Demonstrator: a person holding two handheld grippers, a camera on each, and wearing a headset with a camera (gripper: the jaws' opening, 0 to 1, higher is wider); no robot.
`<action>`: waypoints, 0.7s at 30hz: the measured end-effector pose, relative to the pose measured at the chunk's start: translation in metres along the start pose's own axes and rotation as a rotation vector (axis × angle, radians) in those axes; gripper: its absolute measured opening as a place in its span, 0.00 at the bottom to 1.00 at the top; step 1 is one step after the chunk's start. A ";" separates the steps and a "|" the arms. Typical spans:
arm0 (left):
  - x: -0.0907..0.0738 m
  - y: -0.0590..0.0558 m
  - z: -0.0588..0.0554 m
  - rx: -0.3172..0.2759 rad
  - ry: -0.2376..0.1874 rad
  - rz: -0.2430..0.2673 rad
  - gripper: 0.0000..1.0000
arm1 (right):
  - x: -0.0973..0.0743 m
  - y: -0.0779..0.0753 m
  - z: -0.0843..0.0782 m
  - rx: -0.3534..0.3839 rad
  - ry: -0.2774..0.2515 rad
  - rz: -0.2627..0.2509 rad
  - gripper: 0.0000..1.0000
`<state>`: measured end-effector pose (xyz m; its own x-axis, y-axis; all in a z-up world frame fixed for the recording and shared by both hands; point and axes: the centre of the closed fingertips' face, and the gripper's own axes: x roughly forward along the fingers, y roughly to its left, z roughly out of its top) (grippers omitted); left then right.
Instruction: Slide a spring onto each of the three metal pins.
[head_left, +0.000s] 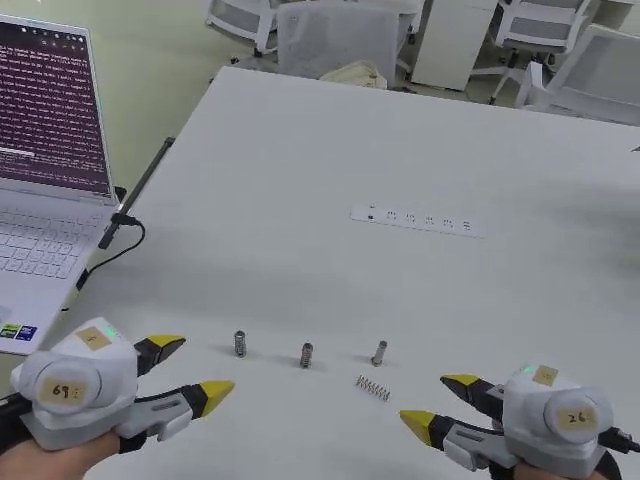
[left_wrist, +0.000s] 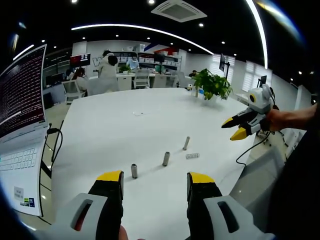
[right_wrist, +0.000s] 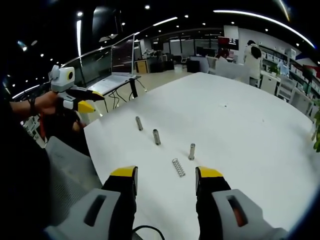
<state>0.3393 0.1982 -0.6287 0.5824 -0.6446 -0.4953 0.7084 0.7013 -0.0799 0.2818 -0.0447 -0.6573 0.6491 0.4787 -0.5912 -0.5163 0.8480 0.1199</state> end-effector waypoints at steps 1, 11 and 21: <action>0.000 0.000 0.000 0.000 0.000 0.000 0.46 | -0.001 0.001 0.000 0.000 0.000 0.000 0.45; -0.002 0.001 -0.003 -0.001 0.003 0.006 0.49 | -0.006 0.005 -0.002 0.001 -0.003 0.005 0.48; 0.002 -0.012 -0.002 0.020 0.019 -0.023 0.50 | -0.013 0.003 -0.004 0.000 -0.005 0.000 0.48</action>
<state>0.3315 0.1891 -0.6309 0.5584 -0.6544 -0.5098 0.7292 0.6803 -0.0745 0.2702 -0.0494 -0.6527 0.6519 0.4796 -0.5874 -0.5160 0.8482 0.1198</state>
